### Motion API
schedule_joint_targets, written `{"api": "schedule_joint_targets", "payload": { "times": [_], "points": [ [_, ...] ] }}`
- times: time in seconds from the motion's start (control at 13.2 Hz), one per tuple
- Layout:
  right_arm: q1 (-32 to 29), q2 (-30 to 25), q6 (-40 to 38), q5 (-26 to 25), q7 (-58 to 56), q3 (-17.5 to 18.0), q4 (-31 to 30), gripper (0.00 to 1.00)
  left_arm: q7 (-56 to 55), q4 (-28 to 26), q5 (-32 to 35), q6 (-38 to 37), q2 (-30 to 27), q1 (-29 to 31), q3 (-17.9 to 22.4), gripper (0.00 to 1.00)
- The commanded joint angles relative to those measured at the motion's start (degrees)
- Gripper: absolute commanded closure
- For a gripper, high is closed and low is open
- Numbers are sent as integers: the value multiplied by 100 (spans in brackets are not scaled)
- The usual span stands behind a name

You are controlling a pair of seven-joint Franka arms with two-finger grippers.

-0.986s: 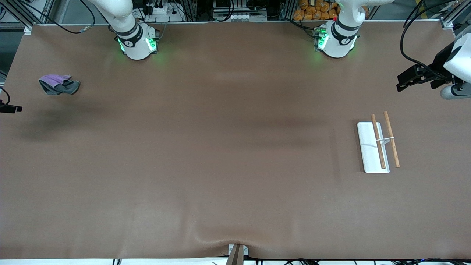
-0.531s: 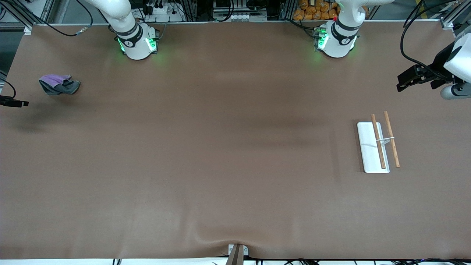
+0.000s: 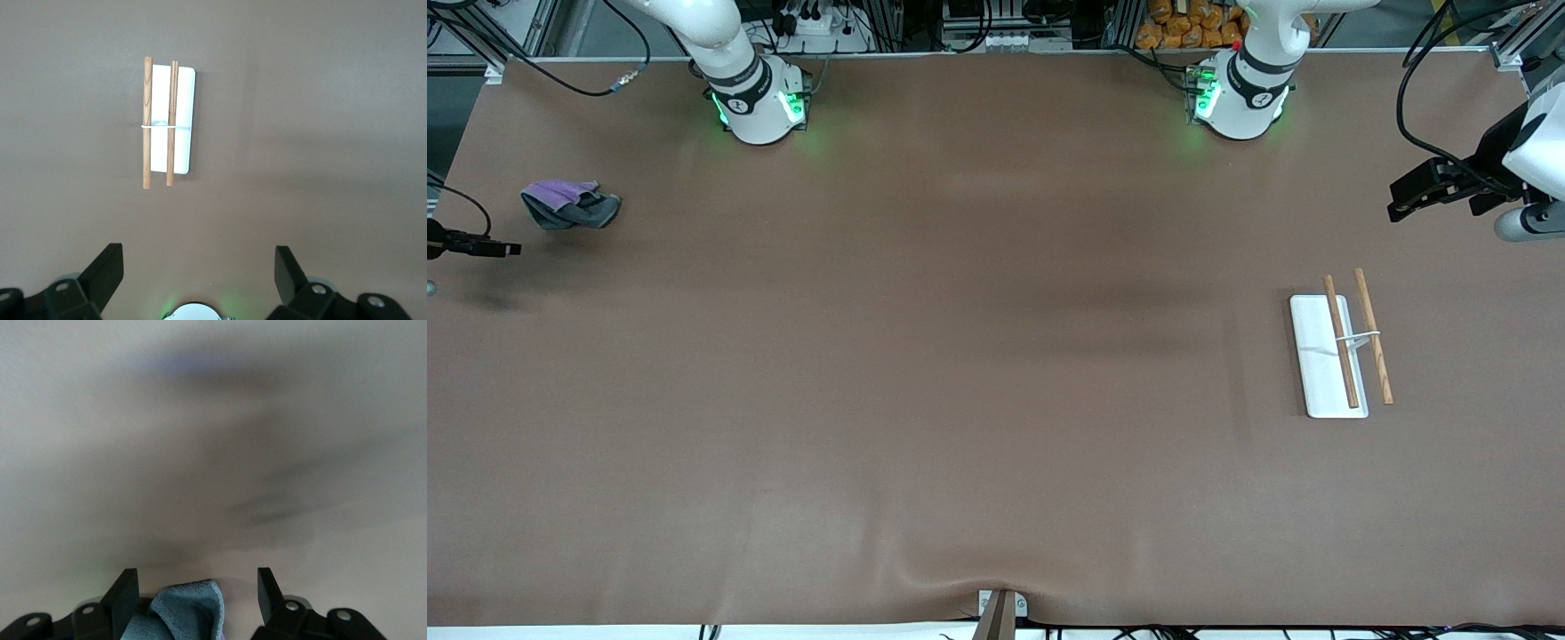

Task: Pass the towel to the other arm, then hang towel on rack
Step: 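Close the right gripper on the towel edge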

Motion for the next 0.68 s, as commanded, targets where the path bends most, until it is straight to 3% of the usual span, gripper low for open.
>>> {"api": "schedule_joint_targets", "payload": {
  "times": [0.0, 0.3, 0.61],
  "points": [
    [-258, -55, 78, -198, -104, 112, -279, 26, 63, -18, 115, 63, -10, 21, -20, 0],
    [-434, -72, -18, -251, -209, 112, -446, 36, 71, -27, 123, 54, -10, 21, -20, 0],
    [-461, -108, -229, -269, -218, 112, -517, 57, 80, -35, 123, 54, -10, 30, -20, 0]
  ]
}}
